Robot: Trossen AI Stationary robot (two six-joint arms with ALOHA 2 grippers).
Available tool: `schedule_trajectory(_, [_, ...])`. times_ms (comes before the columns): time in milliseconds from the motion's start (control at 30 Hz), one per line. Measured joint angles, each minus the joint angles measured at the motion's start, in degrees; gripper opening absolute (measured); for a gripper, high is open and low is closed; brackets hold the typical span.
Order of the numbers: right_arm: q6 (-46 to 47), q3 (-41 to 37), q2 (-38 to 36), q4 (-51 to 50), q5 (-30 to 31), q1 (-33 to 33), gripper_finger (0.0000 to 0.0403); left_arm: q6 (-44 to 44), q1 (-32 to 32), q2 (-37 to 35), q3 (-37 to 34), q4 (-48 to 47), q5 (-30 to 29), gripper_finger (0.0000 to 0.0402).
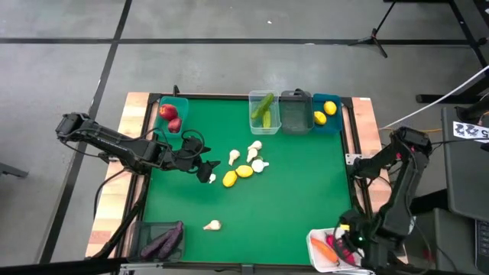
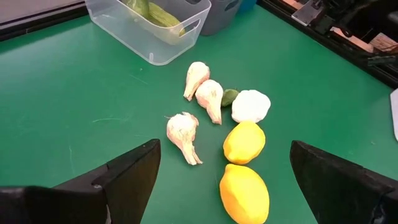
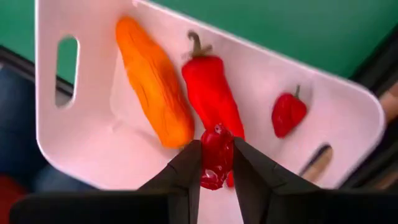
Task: Sort produce into baskets
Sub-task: Put the red chili into the white bin, then put the white garlic into the top black transparent bin
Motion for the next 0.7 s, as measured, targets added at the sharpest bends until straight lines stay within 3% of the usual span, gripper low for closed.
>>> schedule_trajectory(167, [-1.7,0.0,1.2,-0.2,-0.7,-0.1,0.0091,-1.1,0.0,0.0,0.0,0.0,0.0,0.0349])
schedule_trajectory(533, [-2.5,0.0,1.4,-0.6,-1.1,-0.1,0.0186,-1.1,0.0,0.0,0.0,0.0,0.0,0.0349])
schedule_trajectory(700, [-2.9,0.0,1.4,0.2,3.3,-2.6,0.0199,-0.5,0.0,0.0,0.0,0.0,0.0,0.0349])
